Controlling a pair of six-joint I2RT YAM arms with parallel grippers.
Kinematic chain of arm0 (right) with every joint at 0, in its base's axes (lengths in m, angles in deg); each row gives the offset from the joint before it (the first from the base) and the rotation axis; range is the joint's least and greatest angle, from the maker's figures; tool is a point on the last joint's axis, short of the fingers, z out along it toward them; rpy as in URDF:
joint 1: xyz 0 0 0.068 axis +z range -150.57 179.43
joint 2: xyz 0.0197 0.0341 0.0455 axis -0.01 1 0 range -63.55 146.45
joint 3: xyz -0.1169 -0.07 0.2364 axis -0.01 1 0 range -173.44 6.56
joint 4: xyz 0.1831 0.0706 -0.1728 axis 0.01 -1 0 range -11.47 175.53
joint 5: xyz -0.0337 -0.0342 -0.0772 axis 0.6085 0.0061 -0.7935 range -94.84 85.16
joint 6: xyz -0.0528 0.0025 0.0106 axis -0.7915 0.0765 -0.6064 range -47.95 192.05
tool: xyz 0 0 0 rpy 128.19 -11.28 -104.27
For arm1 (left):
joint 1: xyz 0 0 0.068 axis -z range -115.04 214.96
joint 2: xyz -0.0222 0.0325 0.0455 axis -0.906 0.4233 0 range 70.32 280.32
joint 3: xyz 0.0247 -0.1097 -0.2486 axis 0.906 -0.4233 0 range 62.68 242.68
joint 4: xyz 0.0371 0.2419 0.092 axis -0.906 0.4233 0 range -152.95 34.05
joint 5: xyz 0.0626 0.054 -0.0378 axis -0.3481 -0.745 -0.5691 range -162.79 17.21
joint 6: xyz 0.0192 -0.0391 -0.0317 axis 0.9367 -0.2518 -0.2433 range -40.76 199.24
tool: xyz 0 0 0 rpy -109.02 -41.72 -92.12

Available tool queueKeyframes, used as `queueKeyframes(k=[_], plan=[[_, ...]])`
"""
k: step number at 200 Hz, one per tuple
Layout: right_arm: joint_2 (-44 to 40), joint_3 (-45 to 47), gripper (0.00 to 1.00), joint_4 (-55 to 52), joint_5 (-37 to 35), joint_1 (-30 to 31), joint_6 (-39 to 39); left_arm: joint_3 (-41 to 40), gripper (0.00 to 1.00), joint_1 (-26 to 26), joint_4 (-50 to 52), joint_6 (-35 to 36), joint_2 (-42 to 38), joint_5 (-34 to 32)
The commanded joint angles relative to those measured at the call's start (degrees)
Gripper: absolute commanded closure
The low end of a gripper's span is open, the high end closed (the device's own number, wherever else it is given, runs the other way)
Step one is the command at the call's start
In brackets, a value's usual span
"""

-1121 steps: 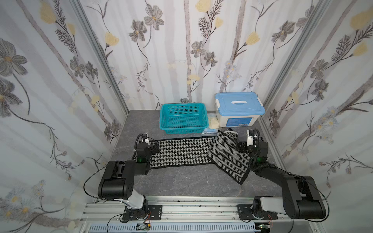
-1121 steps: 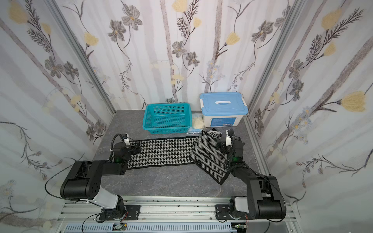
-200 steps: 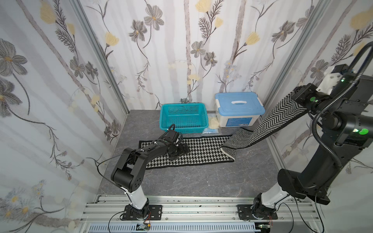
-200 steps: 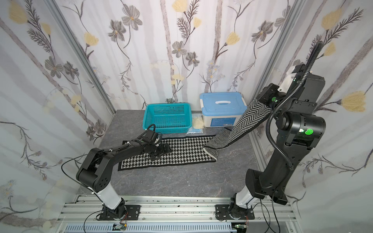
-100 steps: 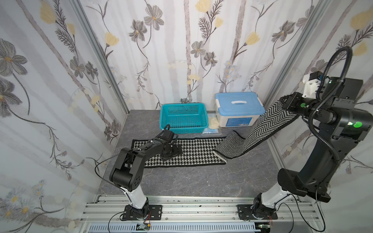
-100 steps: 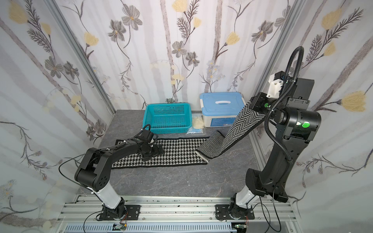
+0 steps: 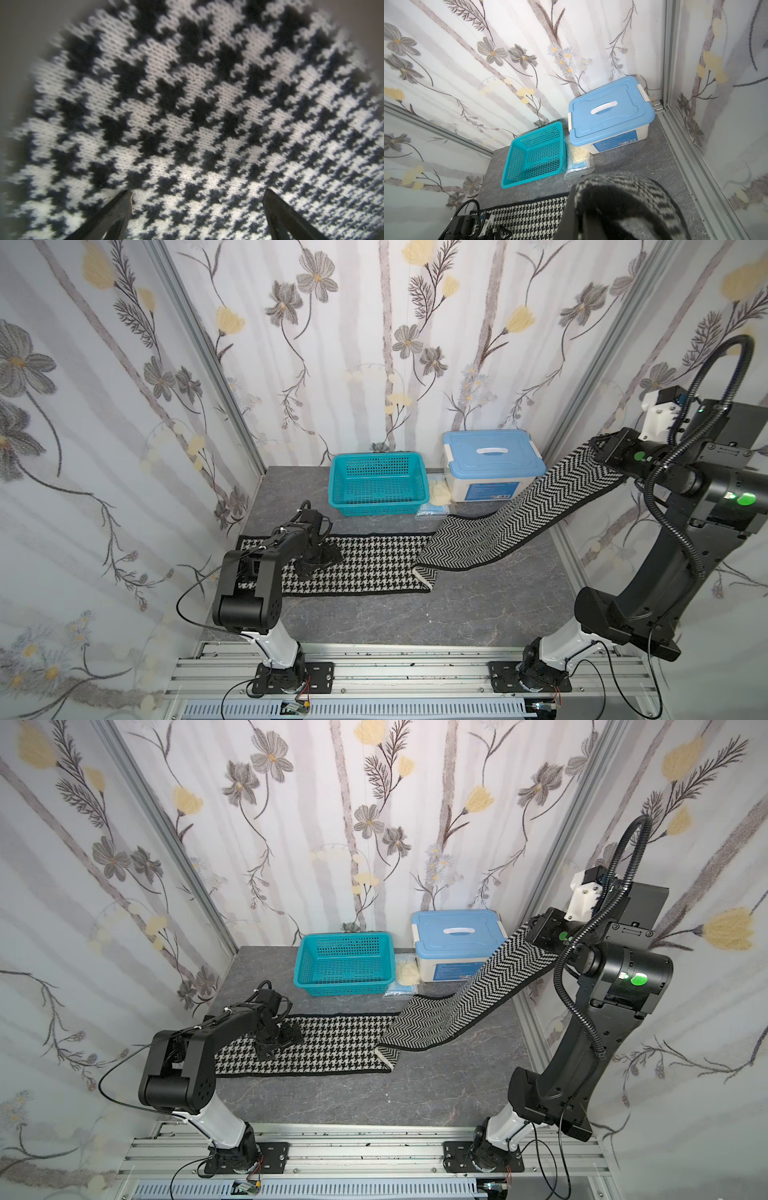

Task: Roll up the scarf and place it into the basket
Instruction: Flatten out the scarf at the center of the board, then fold the scarf at the center of the board.

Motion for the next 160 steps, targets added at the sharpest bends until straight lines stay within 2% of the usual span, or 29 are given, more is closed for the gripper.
queueKeyframes(k=[1,37,58,80,106,133,160], plan=[[-0.4,0.1,1.00,5.3,3.5,-2.5,1.9,1.5,0.00,-1.7,3.1,2.7,1.6,-1.6],[-1.1,0.0,1.00,14.6,9.7,-6.2,6.9,4.1,0.00,-1.3,4.0,4.2,3.5,-1.2],[0.1,-0.5,1.00,23.1,15.1,-8.8,14.1,3.8,0.00,-0.1,3.4,3.7,3.9,0.0],[2.1,-2.1,1.00,30.7,17.2,-9.6,20.0,3.0,0.00,2.3,2.6,2.7,4.4,1.1],[3.8,-2.3,1.00,40.1,20.1,-9.2,29.0,2.3,0.00,6.6,0.2,-0.4,5.3,3.0],[3.8,-3.0,1.00,39.8,21.6,-9.4,30.0,4.9,0.00,13.5,-1.7,-4.8,8.1,4.3],[3.1,-3.0,1.00,40.5,23.9,-12.8,31.7,10.1,0.00,21.4,-4.5,-10.9,13.2,7.6]])
